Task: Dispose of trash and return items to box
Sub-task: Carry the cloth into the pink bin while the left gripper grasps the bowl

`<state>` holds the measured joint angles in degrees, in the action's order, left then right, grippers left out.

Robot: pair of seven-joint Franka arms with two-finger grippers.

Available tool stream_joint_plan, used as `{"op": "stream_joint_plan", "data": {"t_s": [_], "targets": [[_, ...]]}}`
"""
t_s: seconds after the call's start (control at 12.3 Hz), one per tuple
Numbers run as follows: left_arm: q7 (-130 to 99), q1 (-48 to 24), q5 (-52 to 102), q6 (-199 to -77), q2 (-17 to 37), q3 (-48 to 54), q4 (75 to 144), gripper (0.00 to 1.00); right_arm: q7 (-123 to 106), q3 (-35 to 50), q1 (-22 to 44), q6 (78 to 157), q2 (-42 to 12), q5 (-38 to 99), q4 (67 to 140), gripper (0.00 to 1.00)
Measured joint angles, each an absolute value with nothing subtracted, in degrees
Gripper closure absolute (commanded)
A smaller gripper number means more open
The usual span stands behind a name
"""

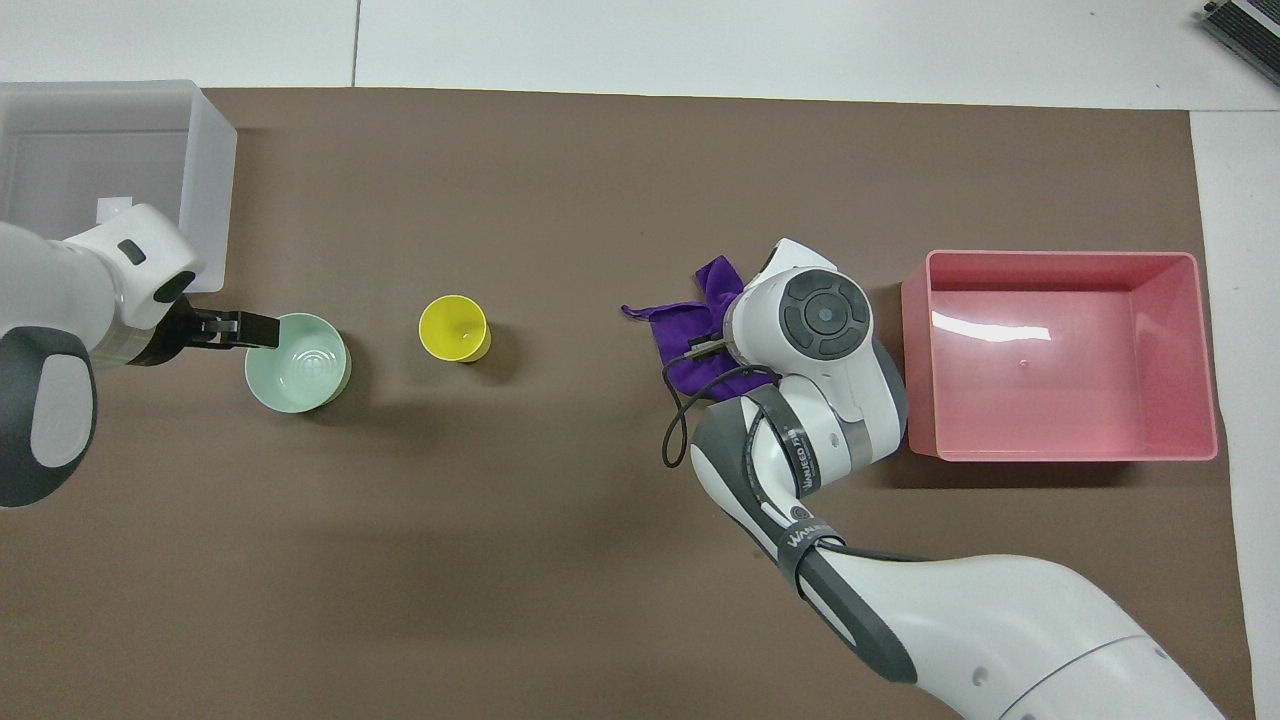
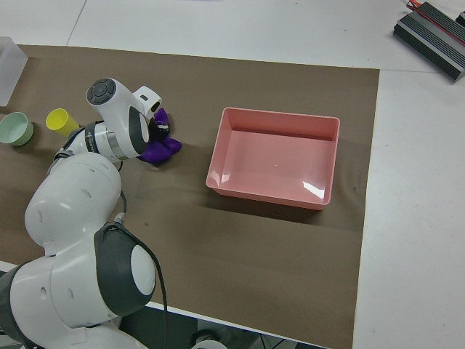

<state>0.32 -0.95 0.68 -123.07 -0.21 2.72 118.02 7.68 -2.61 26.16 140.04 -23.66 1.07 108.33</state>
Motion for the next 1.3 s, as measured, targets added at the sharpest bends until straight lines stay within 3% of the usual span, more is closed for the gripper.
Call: {"op": "stream_joint_plan", "data": {"t_s": [0.41,0.65,0.73,0.81,0.89,1.3], "targets": [[-4.39,1.8,0.69,-136.01,0.18,2.58,128.2,0.0,14.57,-3.36,25.06,131.52,-17.46,1.08,105.92,1.0],[-5.38,2.88,2.23,-139.72,1.84,2.56,130.08,0.0,15.41,-3.46,22.01,126.78,-12.72,1.06,103.48,1.0],[-5.44,2.89,2.7,-141.1,2.89,2.61,130.29,0.34,15.41,-3.49,20.48,125.85,-11.11,1.04,103.28,1.0],[-5.61,2.89,3.05,-142.23,3.94,2.74,130.47,0.78,15.41,-3.53,18.83,125.36,-9.63,0.95,103.25,1.0],[-5.73,2.88,3.45,-142.43,4.68,2.81,130.63,1.0,15.4,-3.57,16.96,124.8,-8.28,0.64,103.22,1.0],[-5.74,2.77,3.81,-142.41,5.03,3.02,131.04,1.0,2.15,-3.67,3.56,122.6,-4.81,-0.6,103.86,1.0]]}}
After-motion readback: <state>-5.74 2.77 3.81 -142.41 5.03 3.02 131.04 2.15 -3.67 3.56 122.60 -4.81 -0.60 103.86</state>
